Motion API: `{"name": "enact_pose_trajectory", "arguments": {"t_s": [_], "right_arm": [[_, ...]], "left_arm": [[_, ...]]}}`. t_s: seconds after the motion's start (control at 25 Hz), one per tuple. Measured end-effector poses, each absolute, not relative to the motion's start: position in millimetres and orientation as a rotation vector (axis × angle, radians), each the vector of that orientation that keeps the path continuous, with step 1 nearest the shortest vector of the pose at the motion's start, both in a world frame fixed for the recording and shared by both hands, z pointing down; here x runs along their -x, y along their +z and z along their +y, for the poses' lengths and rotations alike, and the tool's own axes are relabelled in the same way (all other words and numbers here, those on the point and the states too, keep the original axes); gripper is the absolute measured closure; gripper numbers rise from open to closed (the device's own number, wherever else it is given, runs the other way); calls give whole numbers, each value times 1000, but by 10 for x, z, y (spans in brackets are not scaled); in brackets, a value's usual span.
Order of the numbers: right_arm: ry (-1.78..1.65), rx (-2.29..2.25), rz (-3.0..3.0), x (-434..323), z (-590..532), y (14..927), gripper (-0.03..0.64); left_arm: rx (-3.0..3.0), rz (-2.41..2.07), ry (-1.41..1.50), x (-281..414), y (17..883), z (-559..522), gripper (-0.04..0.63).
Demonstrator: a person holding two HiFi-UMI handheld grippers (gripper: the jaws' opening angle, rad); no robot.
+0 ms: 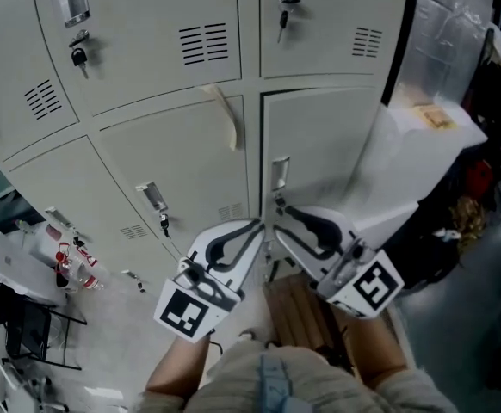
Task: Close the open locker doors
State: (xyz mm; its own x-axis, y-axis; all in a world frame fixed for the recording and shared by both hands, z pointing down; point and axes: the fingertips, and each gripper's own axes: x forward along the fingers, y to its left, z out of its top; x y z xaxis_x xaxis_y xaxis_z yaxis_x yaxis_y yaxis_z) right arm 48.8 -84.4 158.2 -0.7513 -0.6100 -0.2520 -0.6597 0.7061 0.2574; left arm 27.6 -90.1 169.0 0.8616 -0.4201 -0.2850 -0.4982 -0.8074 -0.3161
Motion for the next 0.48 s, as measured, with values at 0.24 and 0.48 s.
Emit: {"name": "enact_pose_trajectory", "arguments": {"t_s": [0.24,0.48], "right_arm": [[403,936,2810,-79,-572,1944,503],[301,900,2814,308,-287,2197,503]], "left_arm": [[2679,758,251,32,2027,-636,589],[2740,776,227,408,2315,-380,589]]}}
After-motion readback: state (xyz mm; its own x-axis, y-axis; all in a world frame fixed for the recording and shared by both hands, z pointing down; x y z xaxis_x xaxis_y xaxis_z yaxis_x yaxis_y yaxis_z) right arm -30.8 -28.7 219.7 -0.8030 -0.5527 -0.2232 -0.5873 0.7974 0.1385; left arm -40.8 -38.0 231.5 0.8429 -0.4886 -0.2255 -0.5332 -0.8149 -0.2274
